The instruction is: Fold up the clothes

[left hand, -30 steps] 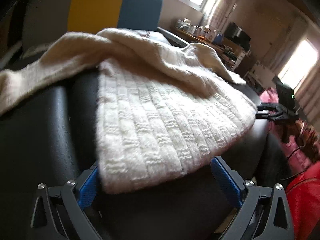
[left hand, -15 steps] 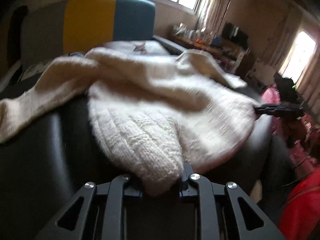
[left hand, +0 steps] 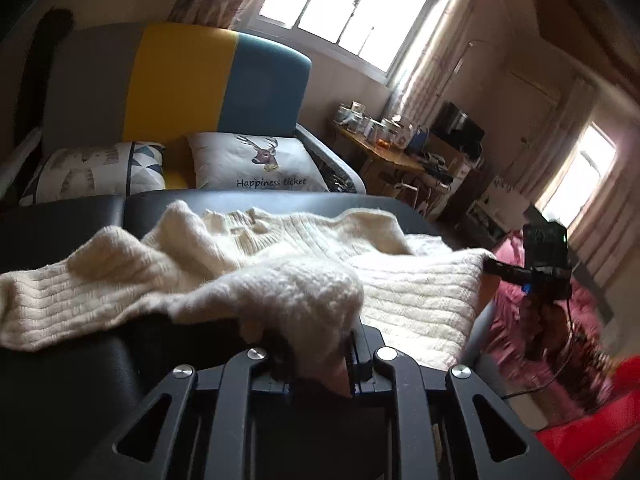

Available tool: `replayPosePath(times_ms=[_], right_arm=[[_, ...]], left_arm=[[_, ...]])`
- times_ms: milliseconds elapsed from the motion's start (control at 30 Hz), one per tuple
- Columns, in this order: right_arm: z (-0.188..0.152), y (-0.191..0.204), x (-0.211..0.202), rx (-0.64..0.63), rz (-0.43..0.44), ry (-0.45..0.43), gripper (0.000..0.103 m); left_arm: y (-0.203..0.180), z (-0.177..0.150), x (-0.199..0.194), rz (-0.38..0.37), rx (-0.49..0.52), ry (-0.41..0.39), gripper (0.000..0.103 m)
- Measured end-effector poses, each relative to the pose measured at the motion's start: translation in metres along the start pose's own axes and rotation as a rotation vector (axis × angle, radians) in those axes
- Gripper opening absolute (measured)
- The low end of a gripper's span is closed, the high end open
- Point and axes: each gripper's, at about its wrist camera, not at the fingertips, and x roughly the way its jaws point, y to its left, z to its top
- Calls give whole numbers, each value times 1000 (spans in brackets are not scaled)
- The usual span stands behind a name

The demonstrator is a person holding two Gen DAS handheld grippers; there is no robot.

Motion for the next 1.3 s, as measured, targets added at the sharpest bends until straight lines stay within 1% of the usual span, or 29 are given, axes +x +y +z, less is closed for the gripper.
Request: replayPosePath(times_ms=[67, 133, 233, 267, 333, 433, 467, 533, 567, 633, 700, 733, 767, 800, 900, 967, 1033, 1100, 1167, 1200, 1233, 1267, 1300], right_arm=[[11, -1, 0, 28, 19, -15, 10], [21, -10, 6, 71, 20, -25, 10], [35, -44, 23, 180, -44, -34, 10], [38, -59, 32, 225, -72, -33, 10], [42, -88, 49, 295, -132, -20, 10], [42, -130, 85, 381, -207, 29, 10], [42, -139, 97, 396, -223, 48, 10], [38, -153, 112, 413, -249, 74, 11], [36, -159, 121, 423, -269, 95, 13], [31, -168, 131, 442, -270, 121, 16], [27, -177, 133, 487, -236, 111, 21], [26, -178, 130, 512, -213, 99, 22], [24, -177, 125, 529, -194, 93, 25], [23, -176, 119, 543, -177, 89, 25], [17, -157, 99, 494, -168, 100, 27], [10, -141, 94, 423, -184, 139, 28], [3, -126, 96, 355, -210, 186, 28], [-3, -118, 106, 320, -215, 231, 28], [-9, -114, 115, 314, -224, 255, 28], [-10, -115, 119, 317, -223, 258, 28], [-11, -115, 122, 316, -221, 255, 25], [-11, -115, 123, 315, -219, 250, 15], [-11, -115, 123, 315, -218, 245, 11]], left_arm=[[17, 12, 10, 13, -84, 16, 20], [35, 24, 20, 26, -169, 32, 20], [61, 42, 34, 46, -295, 56, 20], [74, 44, 49, 75, -330, 73, 20], [90, 43, 78, 107, -362, 105, 21], [115, 40, 121, 152, -408, 152, 22], [119, 39, 132, 155, -417, 151, 23], [125, 36, 145, 136, -432, 139, 27], [127, 35, 148, 124, -438, 126, 30], [132, 34, 147, 68, -466, 110, 37], [138, 33, 145, 2, -498, 98, 54], [142, 33, 140, -37, -520, 88, 58], [146, 33, 134, -75, -543, 77, 66], [150, 32, 126, -101, -562, 63, 73], [148, 31, 103, -115, -540, 12, 88], [143, 30, 98, -90, -496, 20, 92], [139, 29, 105, -65, -466, 60, 92], [139, 27, 117, -3, -466, 88, 92], [140, 26, 129, 61, -469, 114, 92], [140, 26, 131, 80, -466, 110, 92], [140, 27, 134, 91, -462, 99, 92], [139, 30, 136, 105, -450, 82, 92], [138, 31, 136, 122, -436, 72, 92]])
